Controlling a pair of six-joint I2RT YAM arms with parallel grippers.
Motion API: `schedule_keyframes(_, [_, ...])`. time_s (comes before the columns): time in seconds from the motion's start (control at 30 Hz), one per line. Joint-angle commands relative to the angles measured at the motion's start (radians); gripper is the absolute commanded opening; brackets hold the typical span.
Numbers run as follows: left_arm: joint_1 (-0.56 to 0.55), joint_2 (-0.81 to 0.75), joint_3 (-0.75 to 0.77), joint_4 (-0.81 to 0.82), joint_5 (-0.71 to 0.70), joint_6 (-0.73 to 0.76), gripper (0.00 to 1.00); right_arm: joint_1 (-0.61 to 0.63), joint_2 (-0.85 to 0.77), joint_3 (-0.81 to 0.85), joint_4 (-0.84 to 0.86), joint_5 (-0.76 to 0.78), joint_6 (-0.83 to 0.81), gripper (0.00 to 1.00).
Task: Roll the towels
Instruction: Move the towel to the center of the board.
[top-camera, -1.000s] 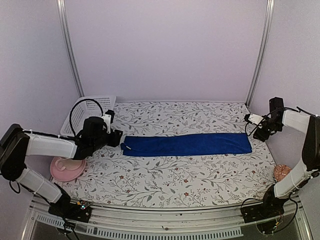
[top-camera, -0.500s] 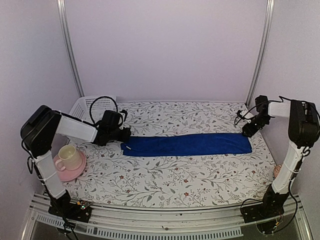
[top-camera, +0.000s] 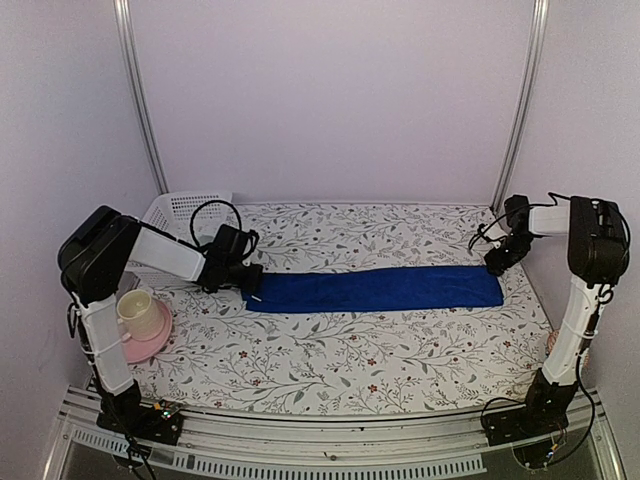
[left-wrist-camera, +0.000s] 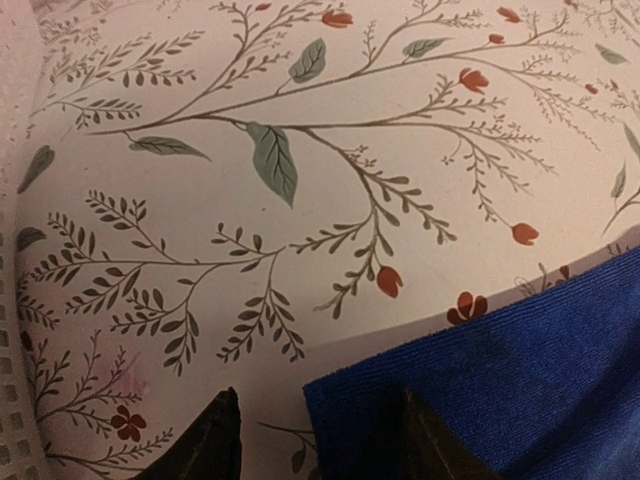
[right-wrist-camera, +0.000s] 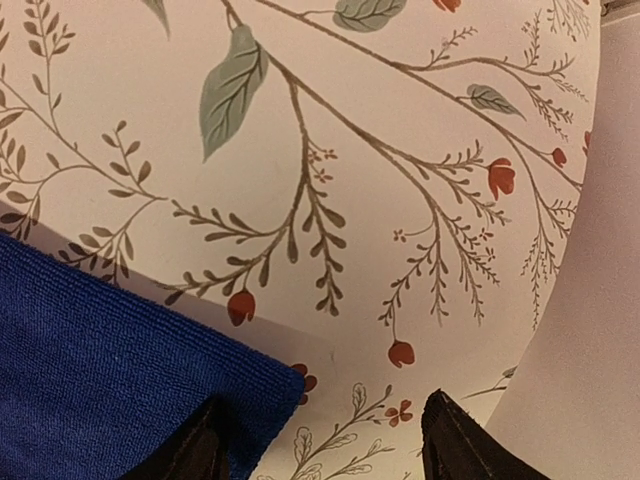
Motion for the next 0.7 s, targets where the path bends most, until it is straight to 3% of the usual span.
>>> schedule_keyframes(0.0, [0.008,0.023,0.032,-0.042,-0.056,0.002,0.53,-0.003,0.058,0.025,0.043,0.090,0.018,0.67])
schedule_keyframes(0.4, [0.008,0.174,0.226,-0.118,-0.188,-0.019,0.58,0.002,0.180,0.127,0.058,0.191,0.010,0.67])
schedule_keyframes(0.67, [0.019,0.174,0.319,-0.113,-0.262,-0.055,0.63,0.016,0.181,0.188,0.050,0.213,0.007,0.74])
